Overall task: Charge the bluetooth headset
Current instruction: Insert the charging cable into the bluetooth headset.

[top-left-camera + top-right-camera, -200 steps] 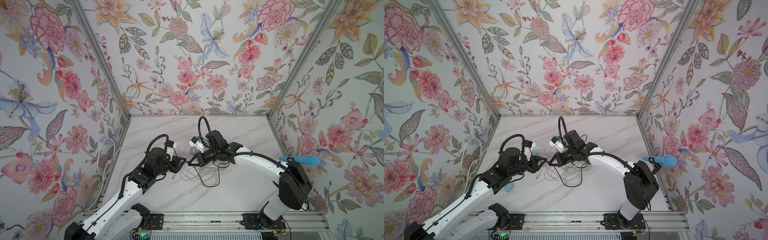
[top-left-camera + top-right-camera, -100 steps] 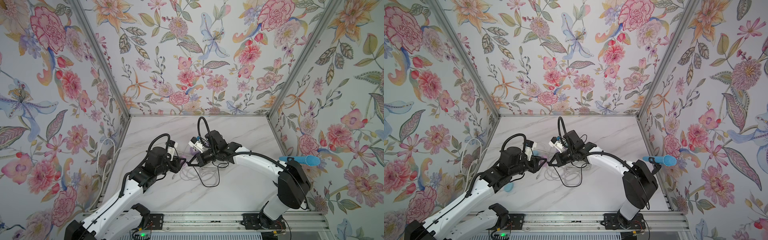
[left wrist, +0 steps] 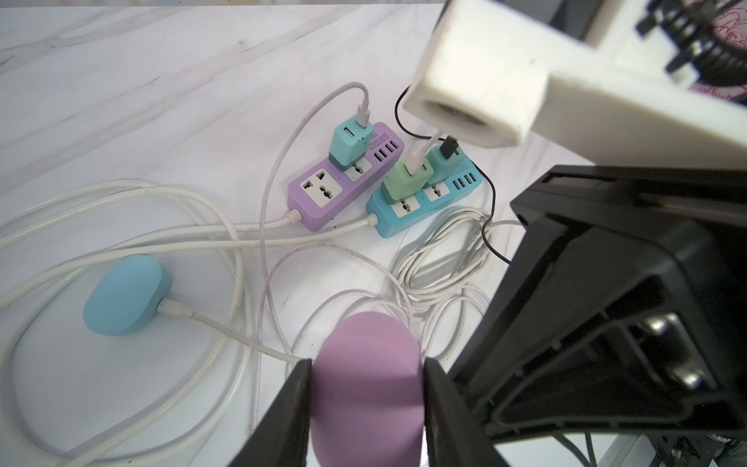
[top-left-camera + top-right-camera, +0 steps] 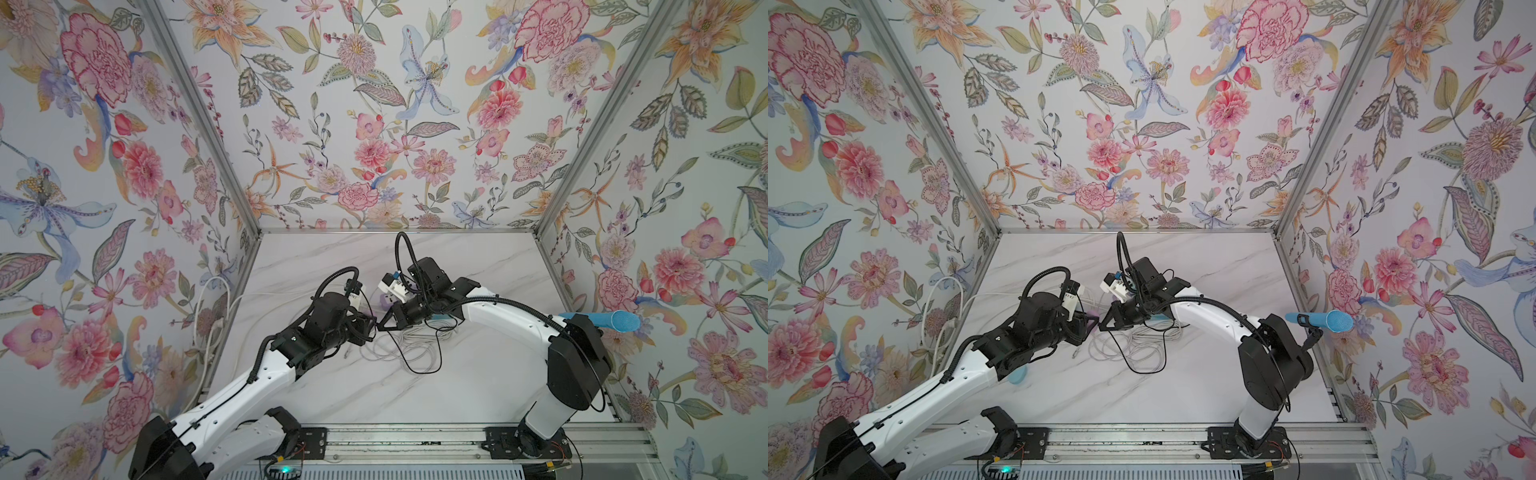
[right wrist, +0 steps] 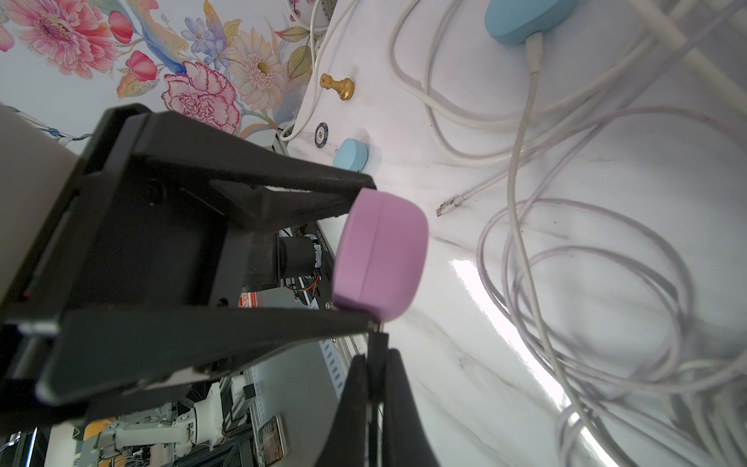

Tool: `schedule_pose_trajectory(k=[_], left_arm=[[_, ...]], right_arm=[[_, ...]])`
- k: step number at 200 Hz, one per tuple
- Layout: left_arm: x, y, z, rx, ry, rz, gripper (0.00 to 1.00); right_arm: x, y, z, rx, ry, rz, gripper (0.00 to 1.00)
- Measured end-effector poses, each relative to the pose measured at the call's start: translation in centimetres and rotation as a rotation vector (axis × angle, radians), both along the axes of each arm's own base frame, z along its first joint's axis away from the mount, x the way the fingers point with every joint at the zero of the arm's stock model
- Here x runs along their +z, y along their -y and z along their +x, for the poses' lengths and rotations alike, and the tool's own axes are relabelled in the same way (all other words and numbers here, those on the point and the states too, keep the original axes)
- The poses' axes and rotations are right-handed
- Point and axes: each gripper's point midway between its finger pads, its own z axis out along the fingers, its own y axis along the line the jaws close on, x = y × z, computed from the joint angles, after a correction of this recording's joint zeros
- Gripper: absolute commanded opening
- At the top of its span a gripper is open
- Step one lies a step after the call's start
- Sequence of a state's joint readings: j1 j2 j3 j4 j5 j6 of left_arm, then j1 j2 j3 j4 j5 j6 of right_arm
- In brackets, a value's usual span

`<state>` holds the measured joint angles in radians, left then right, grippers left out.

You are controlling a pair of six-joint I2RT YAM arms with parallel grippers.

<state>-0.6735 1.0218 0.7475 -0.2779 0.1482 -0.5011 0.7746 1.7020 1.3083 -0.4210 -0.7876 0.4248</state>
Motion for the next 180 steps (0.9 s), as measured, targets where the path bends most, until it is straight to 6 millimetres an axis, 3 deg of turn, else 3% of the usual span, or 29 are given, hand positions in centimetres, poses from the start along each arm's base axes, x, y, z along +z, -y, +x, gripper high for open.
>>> schedule_pose_trajectory(k=[145,157,180], left_arm=[[-0.2,0.5,-0.9,0.011,-0.026,-0.008,0.00],[-0.2,0.4,-1.0,0.014,-0.029,-0.009,0.00],[0.6,0.9,-1.3,0.001,-0.012,-0.032,0.00]], right_arm=[[-0.4,0.1,-0.5,0.029,-0.055,-0.039,0.01],[-0.5,0.0,-0.5,0.033,-0.058,-0.039,0.05],[-0.5,-0.1,-0.7,0.040,-0.061,-0.037,0.24]])
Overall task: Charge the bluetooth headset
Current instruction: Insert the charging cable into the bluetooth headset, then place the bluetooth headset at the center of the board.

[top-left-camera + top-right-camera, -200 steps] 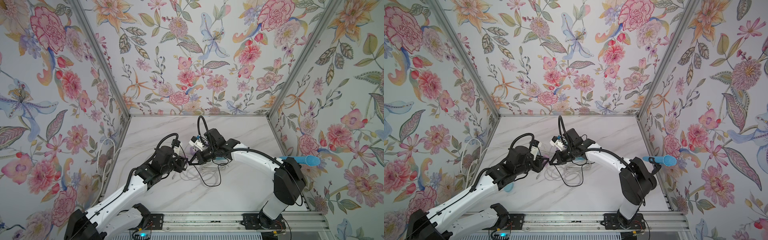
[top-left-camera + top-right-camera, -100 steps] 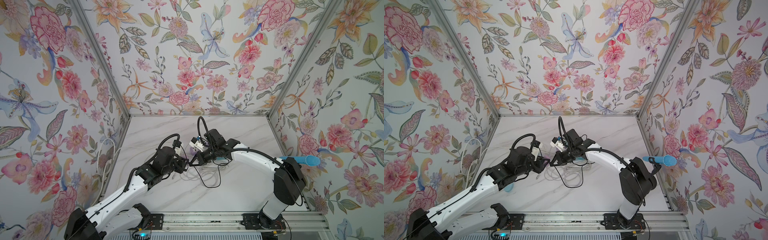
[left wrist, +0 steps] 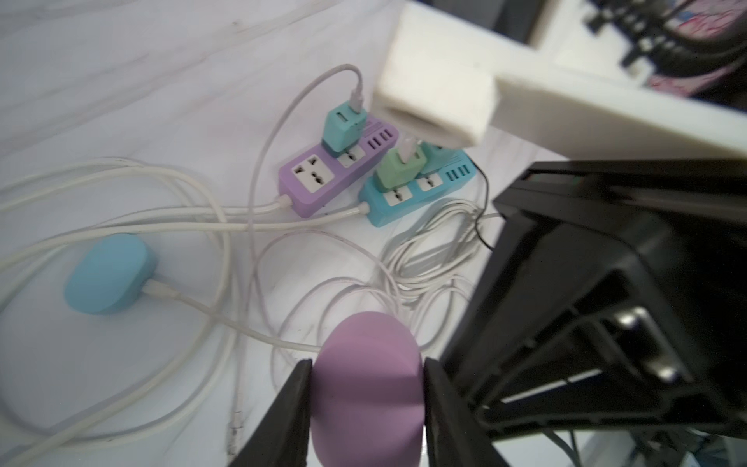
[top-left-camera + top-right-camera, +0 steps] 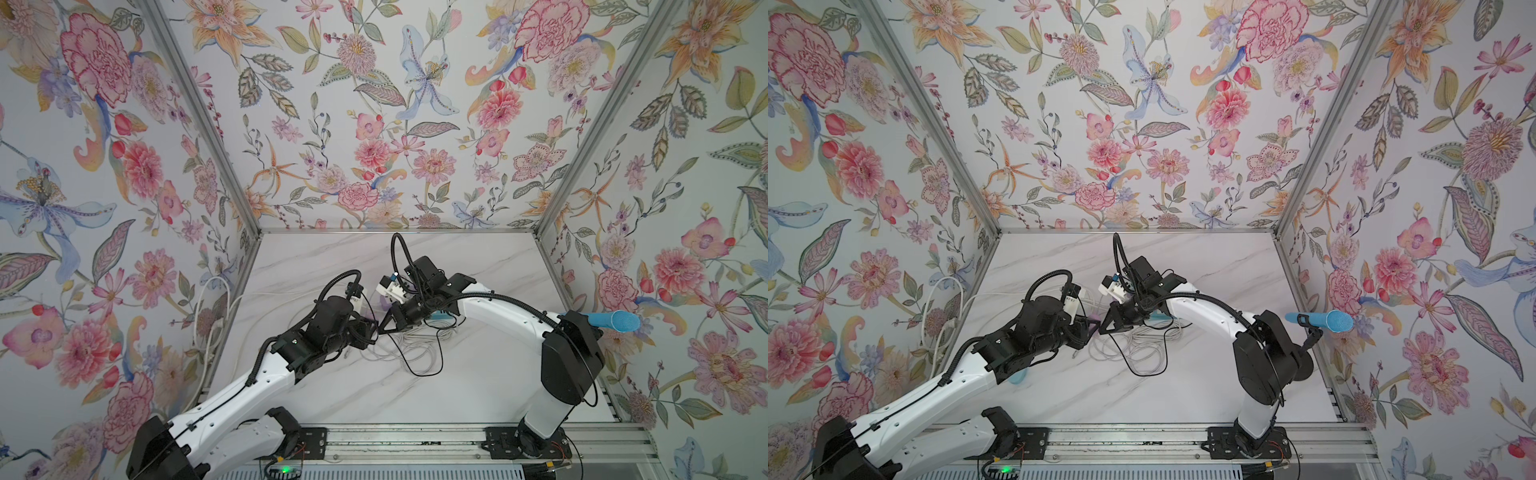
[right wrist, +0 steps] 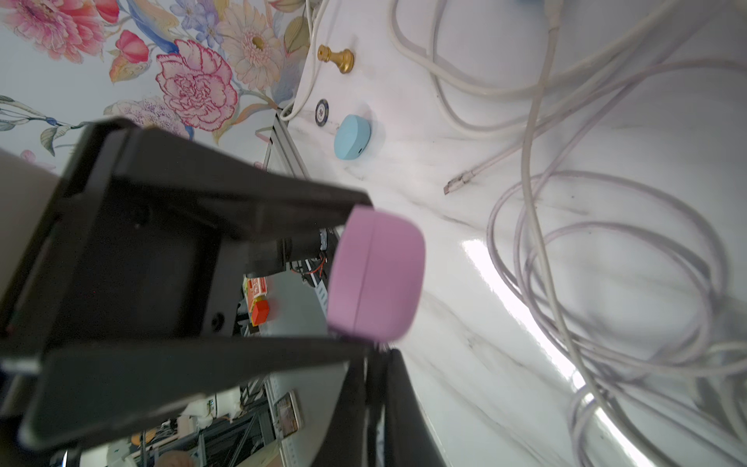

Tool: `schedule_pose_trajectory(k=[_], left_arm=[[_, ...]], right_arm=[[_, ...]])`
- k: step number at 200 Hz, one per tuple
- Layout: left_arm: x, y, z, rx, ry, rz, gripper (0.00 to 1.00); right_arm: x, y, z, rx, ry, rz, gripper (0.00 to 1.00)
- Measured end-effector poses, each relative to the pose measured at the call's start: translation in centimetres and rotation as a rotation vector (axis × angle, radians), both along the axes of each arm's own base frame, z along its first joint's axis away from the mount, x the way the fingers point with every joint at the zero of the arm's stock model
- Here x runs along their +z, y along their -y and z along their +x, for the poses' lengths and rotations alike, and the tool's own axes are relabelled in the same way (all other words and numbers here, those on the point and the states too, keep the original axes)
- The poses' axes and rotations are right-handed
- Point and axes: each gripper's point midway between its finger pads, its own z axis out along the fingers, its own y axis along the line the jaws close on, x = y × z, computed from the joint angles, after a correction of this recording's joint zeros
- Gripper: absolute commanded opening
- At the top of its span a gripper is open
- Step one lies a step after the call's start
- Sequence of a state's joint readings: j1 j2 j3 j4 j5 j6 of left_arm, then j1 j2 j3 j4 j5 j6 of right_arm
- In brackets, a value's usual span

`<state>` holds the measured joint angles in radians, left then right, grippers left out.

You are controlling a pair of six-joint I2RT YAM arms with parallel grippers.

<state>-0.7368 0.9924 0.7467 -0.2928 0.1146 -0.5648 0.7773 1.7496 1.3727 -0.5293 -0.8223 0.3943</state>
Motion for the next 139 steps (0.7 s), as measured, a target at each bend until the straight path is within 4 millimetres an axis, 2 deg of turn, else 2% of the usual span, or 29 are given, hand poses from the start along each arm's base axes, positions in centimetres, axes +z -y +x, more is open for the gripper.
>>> schedule_pose_trajectory(k=[17,28,78,105,139], left_arm=[[0.9,-0.3,-0.1,0.010,0.031,-0.011,0.00],[1.5,-0.6,-0.2,0.020,0.047,-0.017,0.00],[2.2,-2.2,-0.8,0.067,0.061,-0.067,0.00],[-0.1,-4.5,-0.7,0.151,-0.011,-0.038,0.00],[-5.7,-8.0,-1.6,0.270,-0.172,0.063,0.00]], right_arm=[[0.1,-0.1,-0.2,0.017,0.017,0.009,0.38],[0.1,-0.2,-0.2,0.018,0.024,0.014,0.43],[1.6,-0.5,-0.2,0.017,0.128,0.079,0.46],[3.6,0.0,0.7,-0.023,0.216,0.116,0.47],[6.0,0.9,1.2,-0.062,0.291,0.153,0.48]])
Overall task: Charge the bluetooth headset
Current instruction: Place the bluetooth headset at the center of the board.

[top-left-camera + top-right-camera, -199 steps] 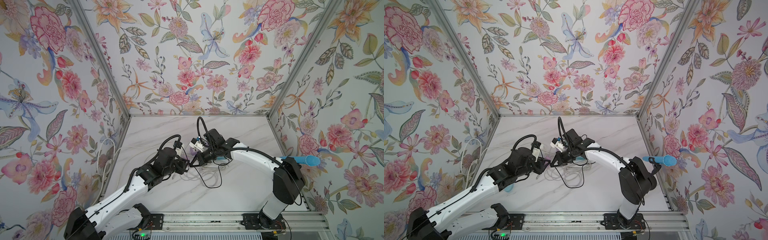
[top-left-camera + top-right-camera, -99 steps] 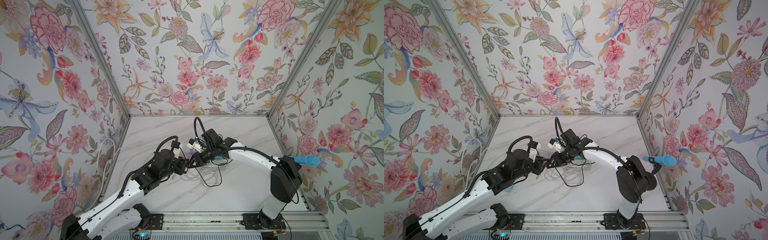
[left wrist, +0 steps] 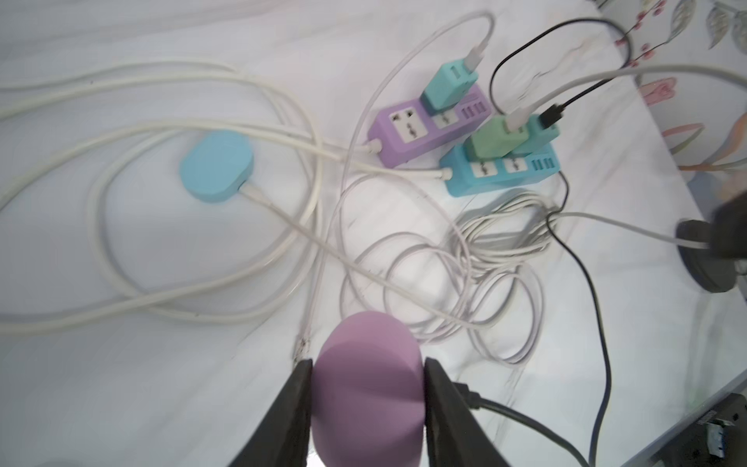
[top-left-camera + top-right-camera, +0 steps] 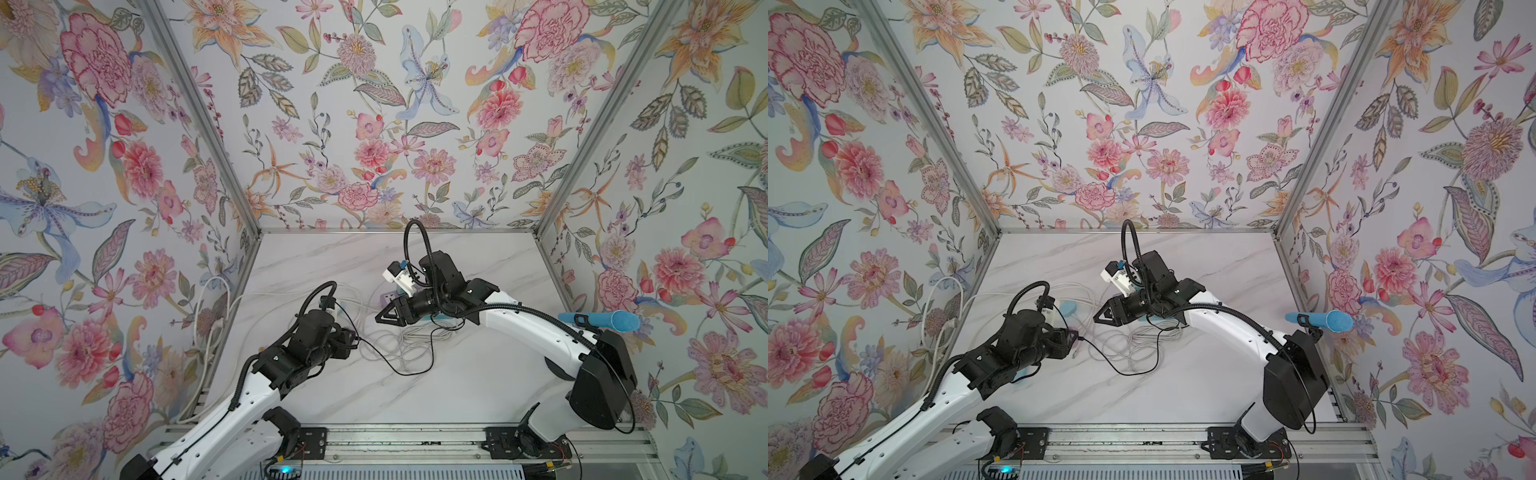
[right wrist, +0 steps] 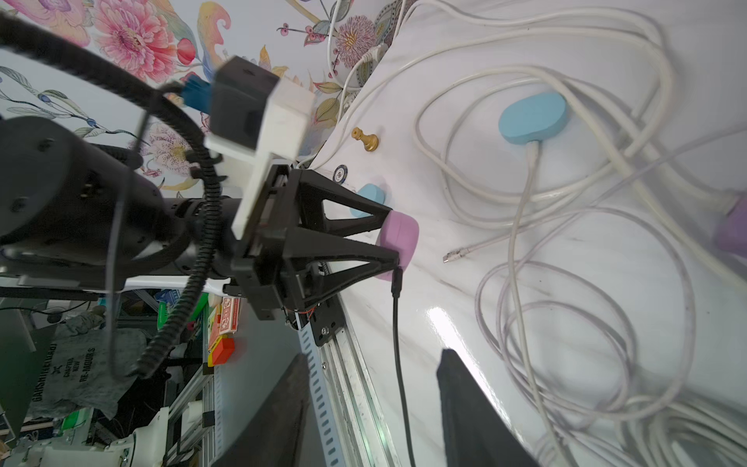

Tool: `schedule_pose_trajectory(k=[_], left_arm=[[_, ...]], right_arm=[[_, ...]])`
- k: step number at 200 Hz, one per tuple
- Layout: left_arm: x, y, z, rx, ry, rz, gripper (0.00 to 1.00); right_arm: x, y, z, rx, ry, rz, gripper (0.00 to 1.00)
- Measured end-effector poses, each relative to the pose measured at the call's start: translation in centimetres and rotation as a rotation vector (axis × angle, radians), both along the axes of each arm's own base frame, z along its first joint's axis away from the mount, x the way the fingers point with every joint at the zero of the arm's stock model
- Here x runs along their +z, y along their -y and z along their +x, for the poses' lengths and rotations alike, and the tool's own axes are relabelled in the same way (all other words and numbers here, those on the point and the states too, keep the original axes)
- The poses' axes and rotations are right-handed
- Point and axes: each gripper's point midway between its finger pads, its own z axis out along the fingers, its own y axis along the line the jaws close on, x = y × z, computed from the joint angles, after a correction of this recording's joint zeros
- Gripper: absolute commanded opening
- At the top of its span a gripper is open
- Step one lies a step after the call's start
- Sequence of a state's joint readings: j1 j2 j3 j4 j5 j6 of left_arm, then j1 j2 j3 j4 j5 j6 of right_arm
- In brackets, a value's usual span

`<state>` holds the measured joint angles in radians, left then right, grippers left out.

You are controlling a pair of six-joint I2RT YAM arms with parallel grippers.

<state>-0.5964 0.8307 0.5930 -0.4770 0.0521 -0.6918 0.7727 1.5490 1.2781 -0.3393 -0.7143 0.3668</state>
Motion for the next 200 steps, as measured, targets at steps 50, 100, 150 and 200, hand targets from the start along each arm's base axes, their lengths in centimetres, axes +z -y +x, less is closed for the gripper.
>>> schedule_pose_trajectory(k=[50,100,150,200], left_arm=[[-6.1,-4.6,-2.5,0.165,-0.220,0.134,0.05],[-9.7,-5.9,-4.2,0.225,-0.359,0.197,0.18],[-10.3,-5.9,-4.2,0.243,-0.375,0.194,0.56],[-8.3,-5.4,-2.8,0.253,-0.333,0.176,0.64]], right_arm=[[-1.0,0.5,0.4,-0.025,0.000,-0.011,0.48],[-2.0,0.8,0.1,-0.029,-0.021,-0.025,0.49],[-2.0,0.7,0.2,-0.028,-0.017,-0.021,0.49],[-3.6,0.1,0.2,-0.021,-0.038,-0.050,0.49]])
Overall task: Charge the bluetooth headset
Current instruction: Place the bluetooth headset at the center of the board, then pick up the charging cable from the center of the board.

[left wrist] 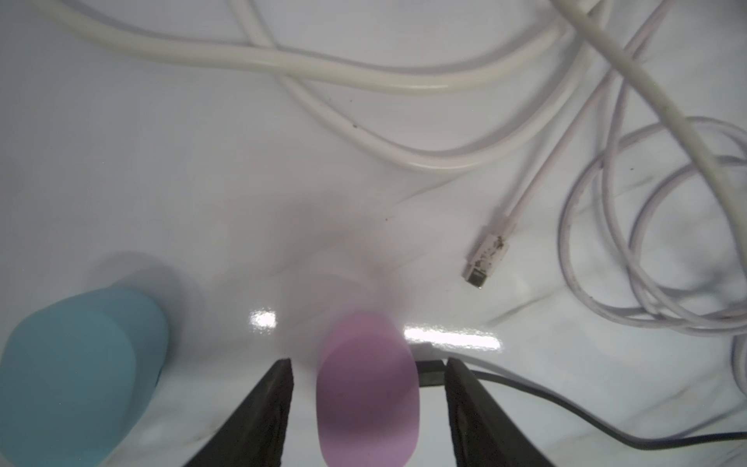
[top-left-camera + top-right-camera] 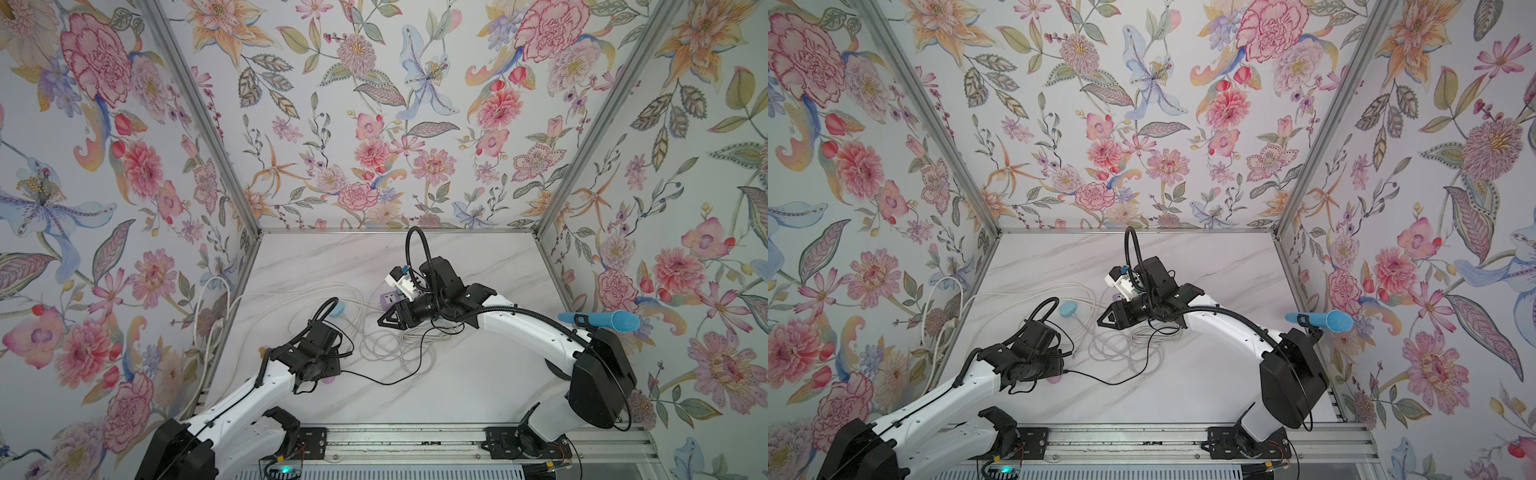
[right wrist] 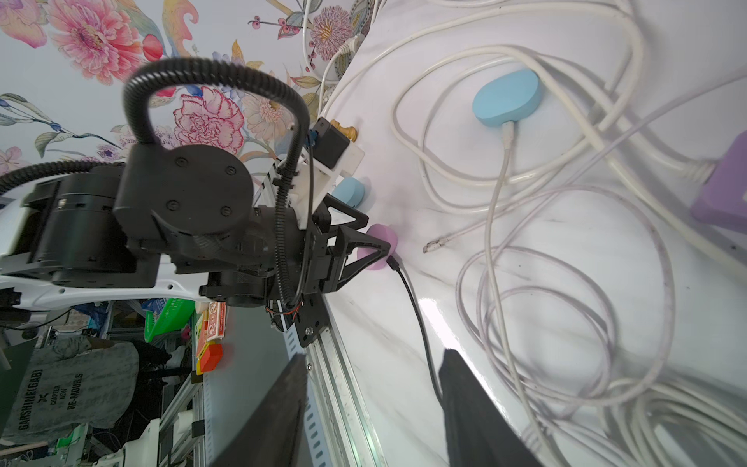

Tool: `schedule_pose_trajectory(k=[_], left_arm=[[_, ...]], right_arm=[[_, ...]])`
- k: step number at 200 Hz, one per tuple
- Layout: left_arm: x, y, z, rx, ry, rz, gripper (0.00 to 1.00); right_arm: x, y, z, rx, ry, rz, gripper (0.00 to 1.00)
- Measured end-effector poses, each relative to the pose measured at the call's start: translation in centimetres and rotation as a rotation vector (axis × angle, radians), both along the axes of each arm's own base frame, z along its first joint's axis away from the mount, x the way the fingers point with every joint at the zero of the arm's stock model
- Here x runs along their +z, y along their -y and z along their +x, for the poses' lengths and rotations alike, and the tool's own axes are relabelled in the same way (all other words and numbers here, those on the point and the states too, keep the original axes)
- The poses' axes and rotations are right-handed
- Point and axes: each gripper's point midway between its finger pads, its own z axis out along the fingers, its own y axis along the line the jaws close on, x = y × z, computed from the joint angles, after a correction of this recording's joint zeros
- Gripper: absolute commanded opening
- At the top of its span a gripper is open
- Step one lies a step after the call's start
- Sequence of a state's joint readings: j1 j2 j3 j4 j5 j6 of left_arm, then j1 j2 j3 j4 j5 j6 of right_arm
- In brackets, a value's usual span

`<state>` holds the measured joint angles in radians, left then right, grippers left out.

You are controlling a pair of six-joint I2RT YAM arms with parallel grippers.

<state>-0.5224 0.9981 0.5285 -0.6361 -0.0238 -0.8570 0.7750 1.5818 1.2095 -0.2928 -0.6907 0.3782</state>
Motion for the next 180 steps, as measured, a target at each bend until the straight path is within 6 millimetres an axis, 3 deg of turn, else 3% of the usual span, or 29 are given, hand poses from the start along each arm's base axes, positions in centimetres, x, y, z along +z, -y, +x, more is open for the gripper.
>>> schedule_pose_trajectory(k=[43,63,113,180], left_arm=[[6.5,0.7,3.4,0.023,0.202,-0.049,0.65],[8.3,0.5,4.1,0.038,0.275,-0.061,0.65],[8.5,0.0,3.8,0.059,0.325,-0.088,0.64],[8.1,-0.9,2.7,0.094,0.350,-0.104,0.62]], right_arm=[[-4.9,-1.9,-0.5,0.022,-0.034,-0.122,0.46],[-7.1,-3.1,-0.5,0.031,-0.035,-0.193,0.45],[-11.1,-5.4,0.1,0.049,-0.013,-0.322,0.43],[-13.6,-8.0,2.0,0.021,0.046,-0.403,0.43]])
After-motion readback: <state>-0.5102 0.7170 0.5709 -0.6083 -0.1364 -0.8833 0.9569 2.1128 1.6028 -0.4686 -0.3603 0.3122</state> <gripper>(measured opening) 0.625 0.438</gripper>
